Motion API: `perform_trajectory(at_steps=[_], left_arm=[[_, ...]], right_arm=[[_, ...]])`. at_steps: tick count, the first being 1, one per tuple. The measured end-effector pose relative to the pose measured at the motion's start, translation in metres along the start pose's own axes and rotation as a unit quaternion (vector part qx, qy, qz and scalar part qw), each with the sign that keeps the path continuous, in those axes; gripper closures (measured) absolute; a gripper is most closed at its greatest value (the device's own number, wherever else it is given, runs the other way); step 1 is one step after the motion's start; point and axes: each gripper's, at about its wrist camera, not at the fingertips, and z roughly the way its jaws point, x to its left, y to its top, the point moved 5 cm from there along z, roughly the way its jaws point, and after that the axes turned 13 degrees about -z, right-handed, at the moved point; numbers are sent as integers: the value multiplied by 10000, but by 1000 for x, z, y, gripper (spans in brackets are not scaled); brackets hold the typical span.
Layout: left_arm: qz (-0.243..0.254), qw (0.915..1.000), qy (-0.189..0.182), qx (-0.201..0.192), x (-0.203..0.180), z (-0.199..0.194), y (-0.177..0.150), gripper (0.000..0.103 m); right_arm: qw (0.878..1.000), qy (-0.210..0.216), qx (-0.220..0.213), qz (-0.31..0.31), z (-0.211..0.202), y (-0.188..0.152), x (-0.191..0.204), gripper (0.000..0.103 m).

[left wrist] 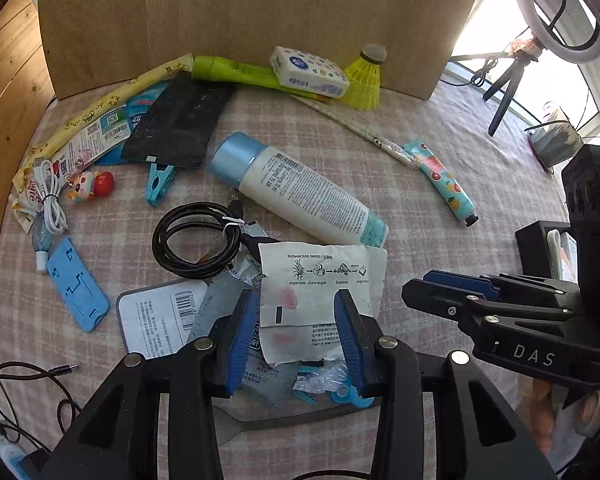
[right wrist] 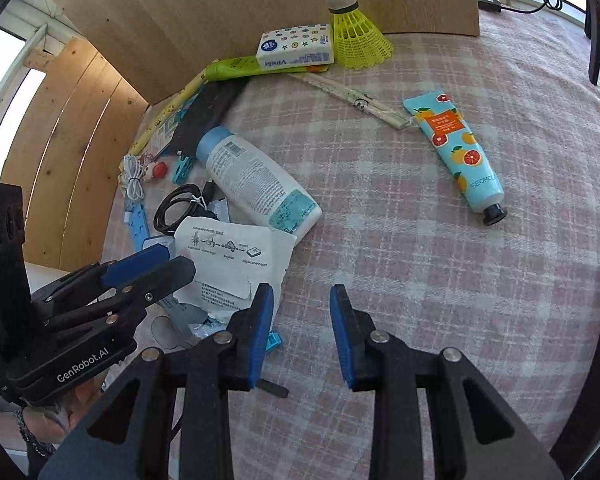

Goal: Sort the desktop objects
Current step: 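Grasp the white paper packet with the right gripper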

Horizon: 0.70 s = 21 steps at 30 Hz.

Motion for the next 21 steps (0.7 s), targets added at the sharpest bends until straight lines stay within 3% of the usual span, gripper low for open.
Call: perform_trajectory(at_steps=[18, 21], left_arm=[[58, 9994, -280, 214, -3, 18, -7, 65], [128, 9992, -285, 238, -7, 18, -9, 71]], right_arm=[[9971, 671, 194, 287, 37, 15, 17, 70], [9970, 668, 199, 347, 37, 14, 15, 70]])
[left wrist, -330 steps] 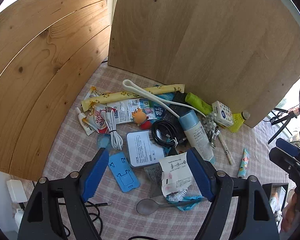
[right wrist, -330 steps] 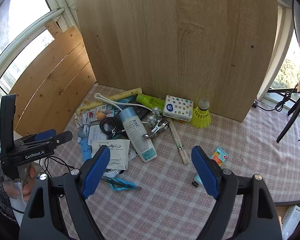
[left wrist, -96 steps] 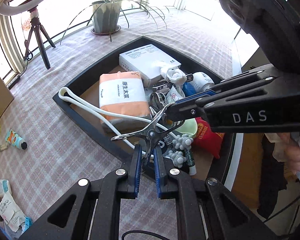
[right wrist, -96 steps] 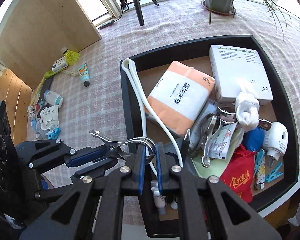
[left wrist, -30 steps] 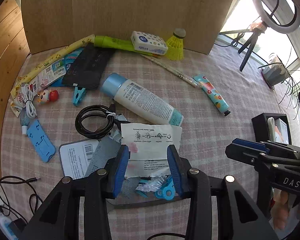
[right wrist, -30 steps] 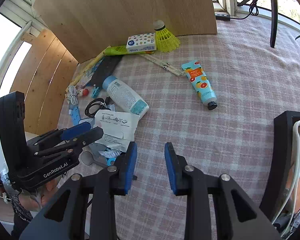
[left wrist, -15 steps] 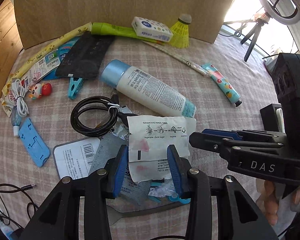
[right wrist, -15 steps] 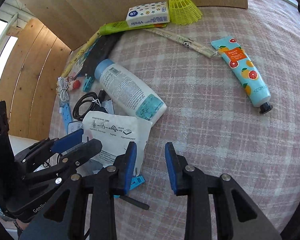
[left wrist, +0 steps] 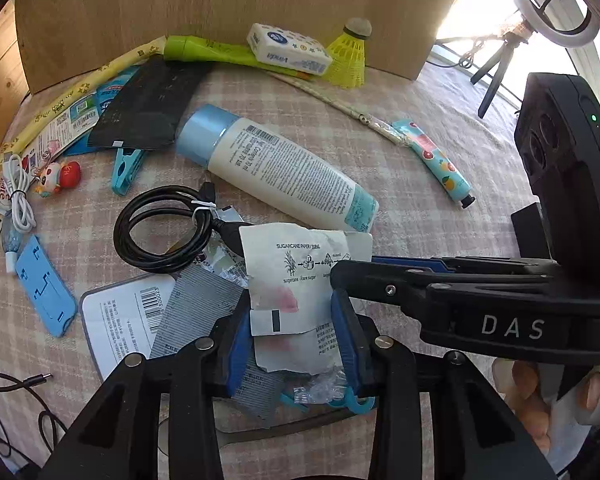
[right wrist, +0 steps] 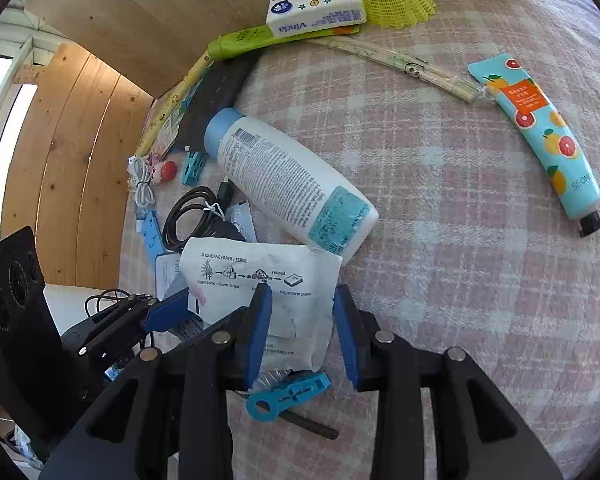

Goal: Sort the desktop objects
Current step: 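Grasp the white paper packet with the right gripper, then carry the white paper packet into the black tray and release it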

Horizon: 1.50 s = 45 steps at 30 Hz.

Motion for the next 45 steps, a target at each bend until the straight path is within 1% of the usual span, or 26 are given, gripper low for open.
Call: perform_trajectory(at_steps=[2, 5, 9, 11, 20, 26, 31, 36, 40, 45], left_arm=[[60, 10000, -75, 6, -4, -1, -3, 80], [120, 9998, -103, -82, -8, -5, -5, 81], [-74, 9996, -277, -61, -8, -9, -3, 82], [-130, 9992, -359, -88, -10, -14, -1, 82], [59, 9983, -506, -291, -38, -37, 4, 83], [293, 9970, -616, -368, -68, -50, 0, 83], [614, 9947, -714, -423, -107, -59, -12, 84], [1021, 9895, -942, -390, -157, -62, -36, 84], [1429, 9823, -1170, -309, -207, -62, -60, 84], [1935, 9695, -1501, -133, -274, -58, -97, 84]], right_arm=[[10000, 44, 6, 44, 1, -1, -1, 70], [9998, 145, -1, 154, 2, -2, -2, 70], [9987, 366, -36, 363, 1, -3, -5, 71], [9984, 408, -79, 384, -3, -3, -5, 71], [9981, 378, -380, 304, -38, 1, 1, 72], [9972, 297, -618, 314, -67, -9, -7, 74], [9952, 185, -873, 407, -100, -28, -17, 75], [9912, 0, -1183, 593, -141, -50, -35, 85], [9859, -230, -1435, 832, -181, -79, -59, 87], [9750, -583, -1752, 1237, -233, -130, -97, 87]])
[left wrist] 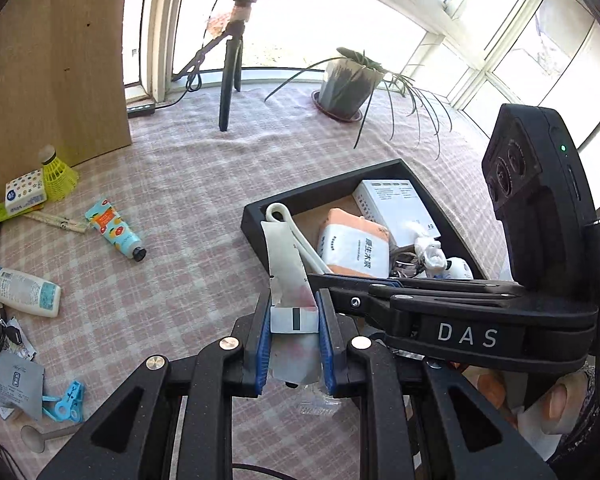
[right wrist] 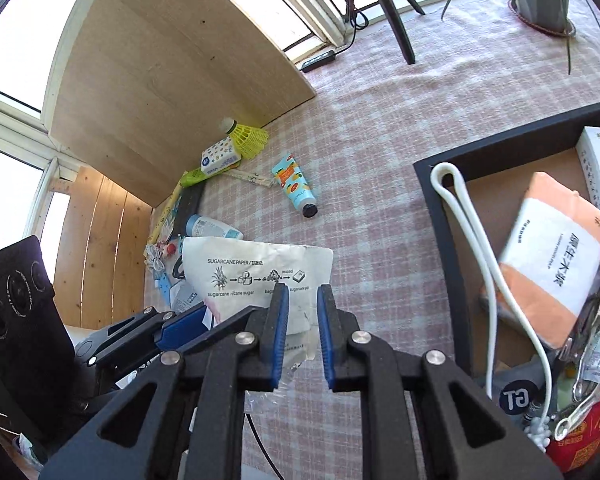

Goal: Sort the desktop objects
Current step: 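Carry the white paper packet into the black tray and release it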

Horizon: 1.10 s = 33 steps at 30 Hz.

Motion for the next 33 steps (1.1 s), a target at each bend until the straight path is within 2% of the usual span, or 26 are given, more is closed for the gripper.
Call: perform_trajectory(at_steps=[10, 15, 17, 18, 19, 20, 22, 24, 28, 33], left_arm=[[824, 9933, -691, 422, -138, 44, -26, 84], [1074, 9877, -958, 612, -186, 61, -38, 84], [1111, 9864, -989, 702, -199, 69, -41, 78], [1073, 9871, -939, 725, -200, 73, -41, 75], [988, 9889, -836, 734, -199, 76, -40, 66], [889, 9902, -790, 733, -197, 78, -39, 65], [758, 9916, -765, 719, -190, 80, -36, 65], [734, 9933, -622, 640, -180, 79, -35, 65], [588, 9960, -407, 544, -154, 71, -33, 65], [125, 9991, -45, 395, -98, 55, -32, 65]], right_arm=[[9925, -780, -540, 769, -109, -52, -103, 87], [9862, -1129, -686, 1001, -150, -72, -140, 87], [9836, -1224, -731, 1103, -162, -79, -153, 87], [9823, -1275, -751, 1146, -167, -83, -159, 87], [9806, -1356, -775, 1181, -172, -86, -164, 86], [9785, -1460, -788, 1225, -176, -88, -170, 86], [9757, -1543, -824, 1319, -182, -93, -179, 71], [9747, -1551, -871, 1351, -185, -96, -183, 64], [9781, -1485, -817, 1208, -178, -94, -178, 65], [9877, -1237, -574, 760, -148, -85, -150, 65]])
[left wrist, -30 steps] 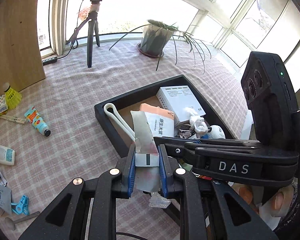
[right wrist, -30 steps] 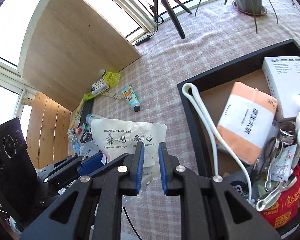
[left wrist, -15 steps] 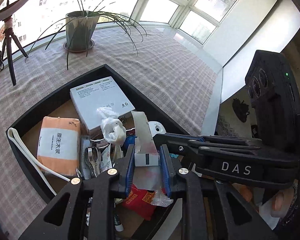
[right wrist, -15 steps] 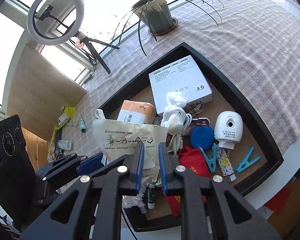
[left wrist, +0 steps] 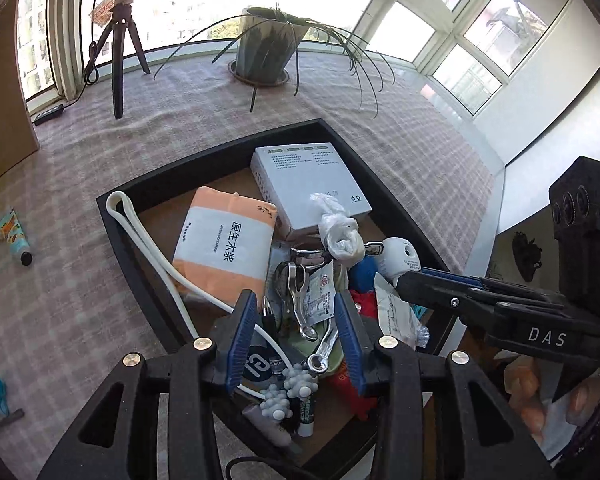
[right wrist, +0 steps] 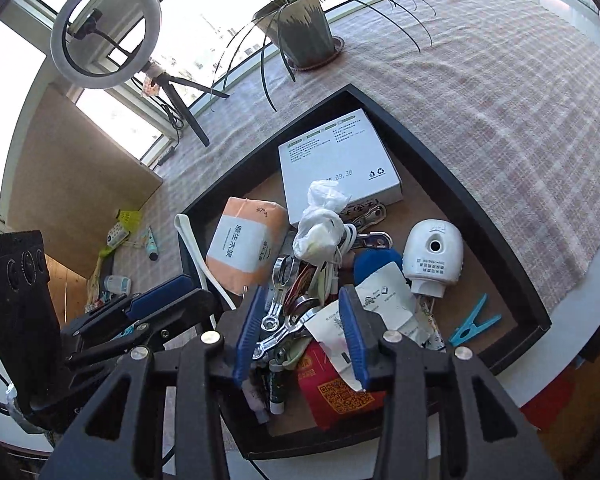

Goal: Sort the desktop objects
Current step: 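Carry the white paper packet into the black tray and release it, then grasp the blue clothespin with the right gripper while the left gripper grasps the grey tea sachet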

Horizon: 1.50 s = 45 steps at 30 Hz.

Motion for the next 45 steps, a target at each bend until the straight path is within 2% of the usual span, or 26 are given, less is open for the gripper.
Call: perform_trajectory(at_steps=[5, 10, 18, 21, 23, 27, 30, 34, 37, 41, 45], left_arm=[[-524, 9973, 482, -177, 70, -22, -3, 65], [-1195, 9884, 864, -377, 142, -51, -9, 65], [-2177, 9648, 1328, -639, 245, -98, -33, 65], [-2451, 9554, 1482, -725, 278, -115, -43, 65], [-2627, 9490, 1562, -774, 299, -124, -50, 64], [-2950, 9381, 1628, -808, 338, -139, -59, 64], [-3127, 9316, 1655, -830, 362, -145, -63, 59], [-3352, 9235, 1681, -816, 392, -148, -63, 59], [-3583, 9173, 1542, -794, 411, -147, -62, 59], [-3726, 9154, 1344, -711, 423, -141, -58, 59], [-3726, 9177, 1228, -620, 422, -130, -56, 59]], right_arm=[[9965, 163, 213, -786, 26, 3, 57, 65], [9878, 471, 455, -1410, 55, 7, 118, 65], [9694, 894, 923, -2091, 106, -5, 210, 60], [9627, 1010, 1093, -2260, 124, -12, 243, 52], [9583, 1119, 1205, -2335, 136, -17, 264, 51], [9515, 1267, 1370, -2446, 156, -26, 307, 51], [9484, 1350, 1620, -2368, 177, -33, 336, 49], [9499, 1411, 1882, -2056, 207, -41, 363, 48], [9504, 1330, 1992, -1986, 226, -48, 379, 48], [9504, 1071, 2075, -2055, 248, -55, 394, 48], [9518, 872, 2097, -2060, 262, -56, 401, 48]])
